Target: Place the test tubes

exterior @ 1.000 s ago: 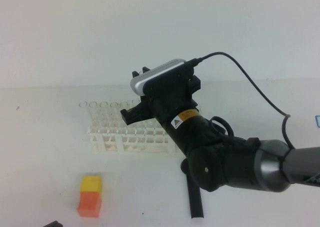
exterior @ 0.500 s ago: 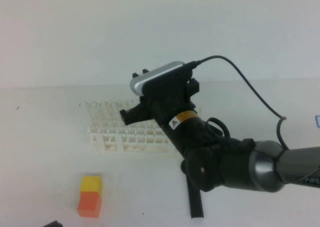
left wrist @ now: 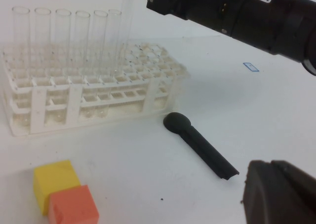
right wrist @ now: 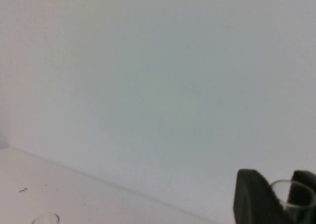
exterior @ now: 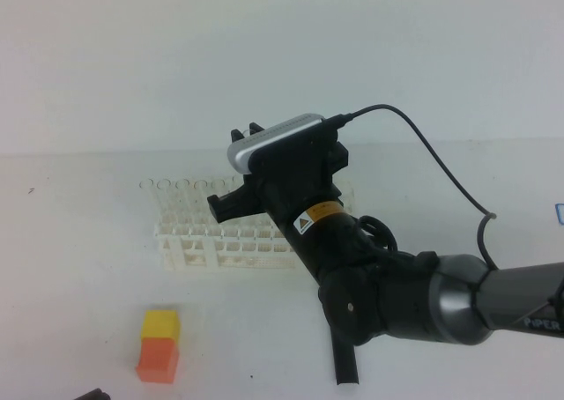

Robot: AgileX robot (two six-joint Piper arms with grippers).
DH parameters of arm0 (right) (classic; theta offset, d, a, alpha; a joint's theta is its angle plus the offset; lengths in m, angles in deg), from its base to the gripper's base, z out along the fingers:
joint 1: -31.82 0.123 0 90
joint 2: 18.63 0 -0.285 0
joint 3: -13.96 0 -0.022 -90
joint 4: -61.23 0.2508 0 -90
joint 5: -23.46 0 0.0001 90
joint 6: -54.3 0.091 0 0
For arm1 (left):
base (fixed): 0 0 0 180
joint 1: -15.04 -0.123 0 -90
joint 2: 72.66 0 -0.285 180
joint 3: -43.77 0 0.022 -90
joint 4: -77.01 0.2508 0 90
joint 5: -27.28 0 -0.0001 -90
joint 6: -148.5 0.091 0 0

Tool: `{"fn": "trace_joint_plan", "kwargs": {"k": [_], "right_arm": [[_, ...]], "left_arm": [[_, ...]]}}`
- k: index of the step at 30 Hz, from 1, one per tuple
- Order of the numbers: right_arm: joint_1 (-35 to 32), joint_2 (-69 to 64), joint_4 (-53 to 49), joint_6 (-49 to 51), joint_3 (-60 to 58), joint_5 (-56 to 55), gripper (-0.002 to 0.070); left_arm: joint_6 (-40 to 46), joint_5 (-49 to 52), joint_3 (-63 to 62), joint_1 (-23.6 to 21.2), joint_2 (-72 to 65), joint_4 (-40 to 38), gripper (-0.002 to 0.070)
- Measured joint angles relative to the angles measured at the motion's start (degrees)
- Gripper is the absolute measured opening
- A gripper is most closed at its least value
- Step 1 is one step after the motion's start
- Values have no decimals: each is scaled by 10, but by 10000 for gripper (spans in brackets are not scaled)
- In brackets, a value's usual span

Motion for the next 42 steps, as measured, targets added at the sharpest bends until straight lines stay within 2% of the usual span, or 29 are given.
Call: {"fn": "trace_joint_plan", "kwargs": {"k": [42], "right_arm": [[17, 7, 44, -50, 0, 4, 124]], "left_arm": [[0, 0, 0, 0, 0, 2, -1]]}}
